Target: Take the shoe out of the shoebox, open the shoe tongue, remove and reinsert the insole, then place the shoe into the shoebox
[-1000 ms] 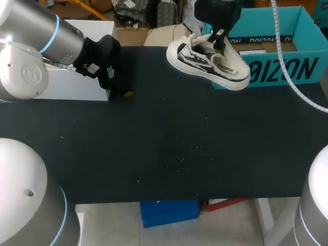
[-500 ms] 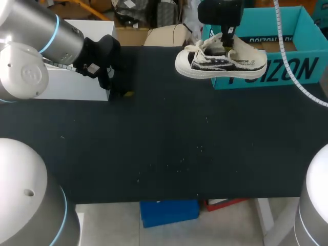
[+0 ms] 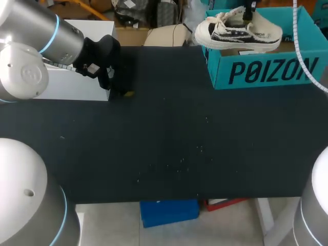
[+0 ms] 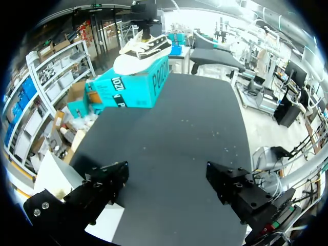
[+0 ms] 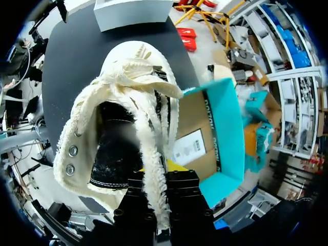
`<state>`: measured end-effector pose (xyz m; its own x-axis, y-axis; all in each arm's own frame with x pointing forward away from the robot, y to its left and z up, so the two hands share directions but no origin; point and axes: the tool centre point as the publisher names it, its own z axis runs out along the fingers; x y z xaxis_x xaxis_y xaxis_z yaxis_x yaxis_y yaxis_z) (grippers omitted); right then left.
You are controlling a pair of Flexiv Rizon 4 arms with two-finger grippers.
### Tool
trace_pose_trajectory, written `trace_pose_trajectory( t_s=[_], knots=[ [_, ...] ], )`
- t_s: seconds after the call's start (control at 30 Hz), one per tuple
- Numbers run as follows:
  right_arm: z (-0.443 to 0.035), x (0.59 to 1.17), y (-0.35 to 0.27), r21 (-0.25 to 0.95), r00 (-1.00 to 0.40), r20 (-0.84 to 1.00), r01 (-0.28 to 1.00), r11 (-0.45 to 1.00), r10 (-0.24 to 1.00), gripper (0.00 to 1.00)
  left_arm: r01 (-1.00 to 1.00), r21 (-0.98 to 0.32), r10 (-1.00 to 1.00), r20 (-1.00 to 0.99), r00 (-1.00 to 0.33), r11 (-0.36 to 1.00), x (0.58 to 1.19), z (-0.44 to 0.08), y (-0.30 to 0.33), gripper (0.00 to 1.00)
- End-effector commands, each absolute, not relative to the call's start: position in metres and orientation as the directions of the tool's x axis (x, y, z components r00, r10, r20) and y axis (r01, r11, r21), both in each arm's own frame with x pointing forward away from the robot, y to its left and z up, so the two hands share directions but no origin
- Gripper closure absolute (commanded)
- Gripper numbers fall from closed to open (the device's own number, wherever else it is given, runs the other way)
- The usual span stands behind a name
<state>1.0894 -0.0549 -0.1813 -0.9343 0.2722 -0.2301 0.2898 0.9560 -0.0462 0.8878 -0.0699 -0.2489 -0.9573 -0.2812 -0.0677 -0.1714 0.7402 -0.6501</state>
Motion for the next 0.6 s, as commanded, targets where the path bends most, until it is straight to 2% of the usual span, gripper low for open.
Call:
trace_pose_trajectory(
  t_s=[0.03,0.17,0.33,0.6],
  knots=[
    [-0.174,1.115,-0.077,-0.038,-0.950,-0.230,0.224,0.974,0.210,1.00,-0.172,-0.649,-0.283,-0.070,-0.956,0.741,0.887,-0.249,-0.070,0.00],
    [-0.175,1.134,-0.096,-0.067,-0.959,-0.232,0.186,0.980,0.166,1.00,-0.172,-0.649,-0.283,-0.070,-0.956,0.741,0.887,-0.249,-0.070,0.00],
    [-0.192,1.150,-0.122,-0.116,-0.962,-0.194,0.214,0.970,0.189,1.00,-0.172,-0.649,-0.283,-0.070,-0.956,0.741,0.887,-0.249,-0.070,0.00],
    [-0.211,1.164,-0.162,-0.082,-0.957,-0.158,0.260,0.962,0.245,1.00,-0.172,-0.649,-0.283,-0.070,-0.956,0.741,0.887,-0.249,-0.070,0.00]
  ],
)
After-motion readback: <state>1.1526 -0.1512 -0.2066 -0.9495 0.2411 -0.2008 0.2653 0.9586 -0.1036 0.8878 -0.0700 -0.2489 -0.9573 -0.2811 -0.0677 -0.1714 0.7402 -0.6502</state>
